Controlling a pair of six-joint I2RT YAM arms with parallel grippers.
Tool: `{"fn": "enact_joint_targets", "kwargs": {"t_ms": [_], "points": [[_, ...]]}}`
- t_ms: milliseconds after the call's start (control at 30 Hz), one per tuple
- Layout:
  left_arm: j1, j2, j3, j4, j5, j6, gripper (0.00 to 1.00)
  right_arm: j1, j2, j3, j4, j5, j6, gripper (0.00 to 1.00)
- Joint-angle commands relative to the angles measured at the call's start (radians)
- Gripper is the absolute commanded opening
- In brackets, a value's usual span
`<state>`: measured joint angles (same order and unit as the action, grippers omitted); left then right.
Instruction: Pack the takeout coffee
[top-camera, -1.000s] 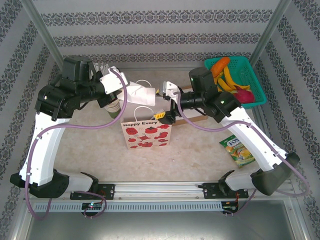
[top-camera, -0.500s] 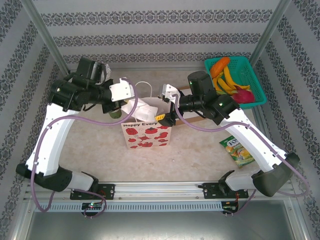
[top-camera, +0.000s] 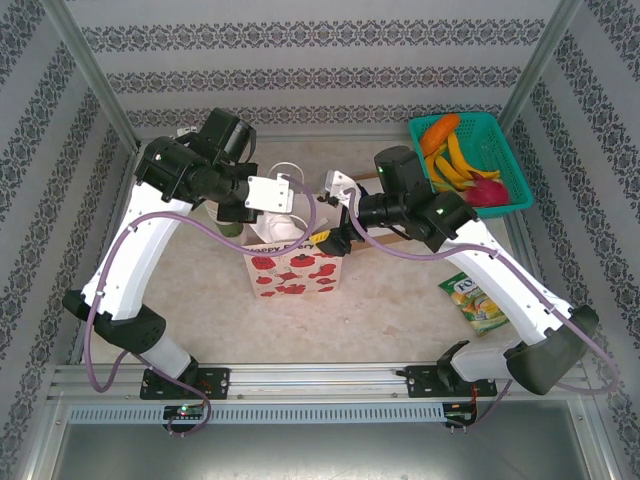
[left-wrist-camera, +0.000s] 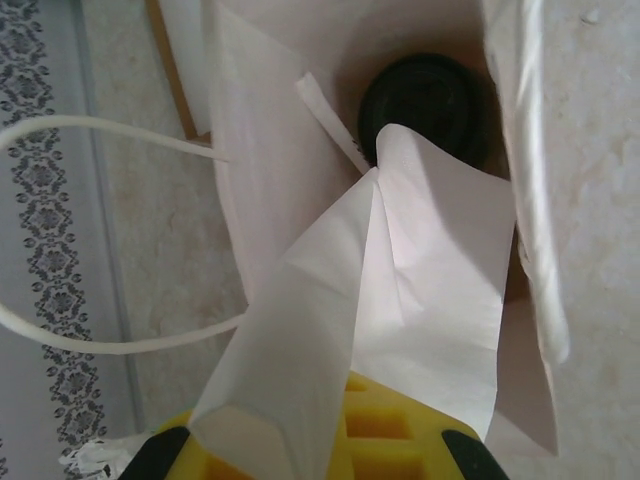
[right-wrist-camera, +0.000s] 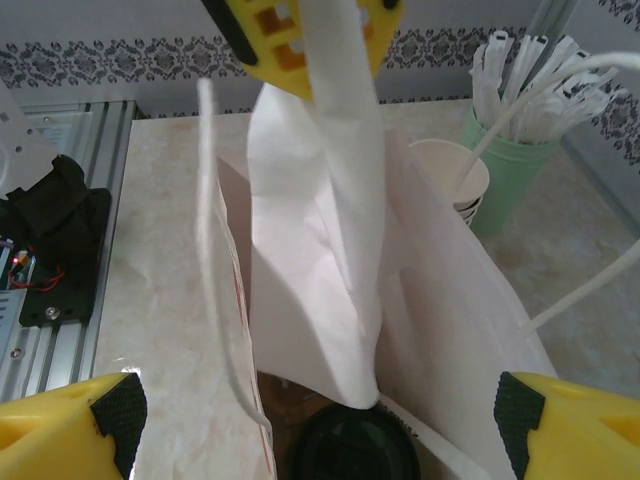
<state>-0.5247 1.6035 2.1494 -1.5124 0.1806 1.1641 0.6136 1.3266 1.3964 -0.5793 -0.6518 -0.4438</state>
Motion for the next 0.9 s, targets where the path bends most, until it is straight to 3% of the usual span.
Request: {"fn": "enact_joint_targets", "kwargs": {"t_ms": [0, 233, 433, 533, 733, 867], "points": [[-0.01, -0.027, 0.022, -0.113, 0.051, 0.089, 0.0, 0.013, -0.017, -0.021, 0.016, -0.001, 0.013, 0.91], [-0.024, 0.0, -0.037, -0.113, 0.171, 0.138, 0.0, -0.005, -0.022, -0.021, 0.03, -0.012, 0.064, 0.91], [-0.024, 0.023, -0.039, -0.111, 0.175, 0.125, 0.0, -0.117, -0.04, -0.042, 0.141, -0.132, 0.236, 0.9], [-0.023, 0.013, -0.053, -0.103, 0.18, 0.118, 0.0, -0.116, -0.002, -0.03, 0.173, -0.072, 0.246, 0.88], [-0.022, -0.004, -0.092, -0.028, 0.142, 0.049, 0.0, -0.056, 0.136, 0.076, 0.117, -0.091, 0.145, 0.62], [-0.021, -0.016, -0.1, 0.002, 0.122, 0.014, 0.04, -0.019, 0.162, 0.085, 0.096, -0.179, 0.046, 0.59]]}}
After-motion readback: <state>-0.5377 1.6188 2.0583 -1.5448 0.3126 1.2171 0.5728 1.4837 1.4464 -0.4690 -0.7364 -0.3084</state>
